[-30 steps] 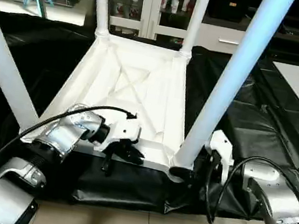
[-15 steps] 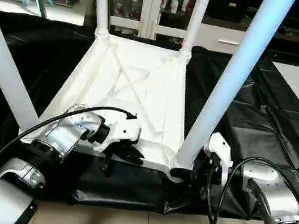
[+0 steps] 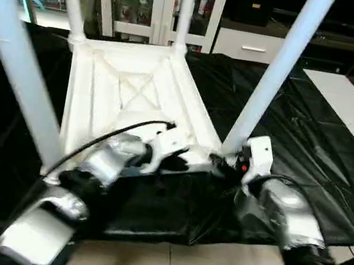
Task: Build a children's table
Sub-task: Rotate leg to tighten
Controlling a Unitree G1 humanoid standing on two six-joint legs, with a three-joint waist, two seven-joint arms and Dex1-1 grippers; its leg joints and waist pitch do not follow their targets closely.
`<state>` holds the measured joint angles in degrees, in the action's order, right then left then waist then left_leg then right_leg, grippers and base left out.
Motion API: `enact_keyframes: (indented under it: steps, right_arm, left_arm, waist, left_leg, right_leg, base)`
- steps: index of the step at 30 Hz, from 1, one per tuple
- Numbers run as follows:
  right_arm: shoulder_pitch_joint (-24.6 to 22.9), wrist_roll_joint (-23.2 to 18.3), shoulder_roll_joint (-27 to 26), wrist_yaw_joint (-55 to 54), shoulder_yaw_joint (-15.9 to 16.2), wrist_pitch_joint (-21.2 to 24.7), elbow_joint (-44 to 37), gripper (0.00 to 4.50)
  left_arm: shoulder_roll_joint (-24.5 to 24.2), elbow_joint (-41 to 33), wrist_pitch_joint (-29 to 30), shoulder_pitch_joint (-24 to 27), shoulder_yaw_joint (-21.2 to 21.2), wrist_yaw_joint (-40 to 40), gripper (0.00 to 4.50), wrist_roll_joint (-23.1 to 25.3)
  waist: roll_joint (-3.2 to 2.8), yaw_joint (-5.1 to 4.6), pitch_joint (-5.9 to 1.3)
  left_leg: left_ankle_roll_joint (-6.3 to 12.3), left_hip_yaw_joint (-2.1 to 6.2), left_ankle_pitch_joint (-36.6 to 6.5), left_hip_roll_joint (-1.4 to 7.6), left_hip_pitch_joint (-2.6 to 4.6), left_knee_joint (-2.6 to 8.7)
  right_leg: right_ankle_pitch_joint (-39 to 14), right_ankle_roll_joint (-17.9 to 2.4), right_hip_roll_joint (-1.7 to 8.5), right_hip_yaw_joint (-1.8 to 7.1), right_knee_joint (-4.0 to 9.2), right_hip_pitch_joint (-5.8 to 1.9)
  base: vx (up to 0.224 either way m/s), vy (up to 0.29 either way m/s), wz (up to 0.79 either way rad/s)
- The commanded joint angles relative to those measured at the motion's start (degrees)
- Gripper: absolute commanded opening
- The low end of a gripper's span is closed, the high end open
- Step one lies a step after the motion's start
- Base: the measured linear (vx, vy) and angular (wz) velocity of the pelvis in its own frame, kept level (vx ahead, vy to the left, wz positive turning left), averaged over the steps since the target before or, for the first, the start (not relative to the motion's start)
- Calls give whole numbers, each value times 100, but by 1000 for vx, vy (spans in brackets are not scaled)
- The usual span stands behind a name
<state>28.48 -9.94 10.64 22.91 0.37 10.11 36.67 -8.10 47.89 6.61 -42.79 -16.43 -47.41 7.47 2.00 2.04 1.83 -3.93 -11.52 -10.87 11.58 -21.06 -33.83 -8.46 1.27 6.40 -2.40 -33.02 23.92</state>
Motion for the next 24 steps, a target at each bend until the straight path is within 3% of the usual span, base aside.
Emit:
enact_keyframes:
  steps: [1, 2, 3, 4, 5, 6, 12, 13, 16, 17, 18, 19, 20, 21, 22, 24]
  right_arm:
    - [-34, 64, 8, -255, -106, 2, 128, 269]
    - [51, 95, -321, -783, -197, -164, 338, 269]
    - [124, 138, -616, -1197, -243, -329, 509, 269]
    - [130, 142, -639, -1231, -247, -342, 524, 269]
    - [238, 186, -1047, -1675, -254, -665, 784, 269]
    - [287, 194, -1171, -1810, -256, -772, 892, 269]
    - [484, 192, -1639, -1396, -38, -1295, 1030, 269]
    - [490, 212, -1638, -1320, -16, -1330, 993, 304]
    - [520, 286, -1536, -1284, -87, -1462, 862, 339]
    - [500, 299, -1458, -1274, -84, -1421, 755, 360]
    - [460, 295, -1357, -1228, -69, -1399, 605, 375]
    - [405, 278, -1258, -1168, -57, -1373, 428, 375]
    - [372, 265, -1200, -1129, -51, -1363, 322, 386]
    - [319, 245, -1105, -1026, -33, -1322, 173, 386]
    - [258, 228, -992, -895, -6, -1263, 26, 393]
    - [14, 185, -518, -310, 151, -936, -487, 393]
  left_arm:
    - [21, 224, 134, 10, 292, 605, 0, -157]
    - [185, 475, 74, -157, 461, 1271, 0, -156]
    - [323, 686, -40, -291, 605, 1818, 0, -142]
    - [334, 703, -49, -302, 617, 1861, 0, -140]
    - [492, 859, -187, -404, 698, 2344, 0, -90]
    - [538, 884, -200, -427, 704, 2442, 0, -74]
    - [651, 947, -382, -451, 645, 2500, 0, -44]
    - [646, 957, -423, -453, 640, 2491, 0, -46]
    - [546, 998, -712, -464, 584, 2165, 0, -67]
    - [496, 947, -782, -437, 561, 1932, 0, -97]
    - [431, 869, -814, -384, 531, 1611, 0, -148]
    - [362, 807, -806, -337, 519, 1394, 0, -185]
    - [320, 774, -799, -308, 514, 1273, 0, -206]
    - [248, 719, -856, -259, 475, 1022, 0, -228]
    - [167, 658, -898, -201, 410, 698, 0, -239]
    - [-145, 413, -1076, 19, 153, -306, 0, -248]
  waist:
    - [38, -6, -283]
    - [-2, -20, -289]
    - [1, -18, -292]
    - [7, -26, -294]
    - [8, -14, -310]
    - [-41, -2, -309]
    - [-24, 10, -312]
    - [-24, 10, -312]
    - [-33, -1, -299]
    - [-10, -89, -288]
    - [-37, -131, -295]
    - [-37, -131, -295]
    - [-62, -127, -317]
    - [-64, -113, -332]
    - [-61, -82, -329]
    - [-57, -40, -347]
  left_leg:
    - [-78, 92, -2283, 90, 113, 476]
    - [-61, 88, -2156, 87, 77, 485]
    - [-86, 88, -2113, 88, 77, 489]
    - [-79, 71, -2103, 79, 81, 482]
    - [-63, 71, -1969, 77, 84, 478]
    - [-48, 71, -1913, 76, 80, 478]
    - [224, 48, -1667, 73, 35, 479]
    - [224, 48, -1667, 73, 35, 479]
    - [278, 57, -1817, 71, 9, 488]
    - [234, 112, -1822, 52, -115, 533]
    - [138, 167, -1736, 56, -165, 565]
    - [138, 167, -1736, 56, -165, 565]
    - [126, 155, -1690, 84, -47, 522]
    - [147, 126, -1654, 86, 17, 487]
    - [251, 89, -1503, 80, 50, 461]
    - [461, 64, -1122, 73, -17, 439]
  right_leg:
    - [-2810, -772, 129, 72, 511, -114]
    - [-2558, -821, 121, 86, 482, -132]
    - [-2457, -847, 117, 79, 476, -131]
    - [-2409, -866, 109, 87, 471, -117]
    - [-2229, -914, 114, 95, 448, -134]
    - [-2133, -948, 122, 102, 436, -135]
    - [-1750, -1009, 115, 96, 396, -205]
    - [-1750, -1009, 115, 96, 396, -205]
    - [-2067, -912, 128, 98, 420, -206]
    - [-2262, -774, 128, 66, 399, -295]
    - [-2452, -635, 151, 31, 414, -348]
    - [-2452, -635, 151, 31, 414, -348]
    - [-2126, -781, 146, 57, 429, -237]
    - [-1877, -923, 140, 76, 416, -191]
    - [-1326, -1191, 102, 95, 359, -182]
    - [-756, -1356, 100, 97, 278, -266]
  base:
    - [0, 0, 0]
    - [0, 0, 0]
    - [0, 0, 0]
    - [0, 0, 0]
    - [0, 0, 0]
    - [0, 0, 0]
    - [0, 0, 0]
    - [0, 0, 0]
    - [0, 0, 0]
    - [-34, -7, -18]
    - [-34, -7, -18]
    - [-30, -8, -27]
    - [0, 0, 0]
    - [0, 0, 0]
    - [0, 0, 0]
    - [0, 0, 0]
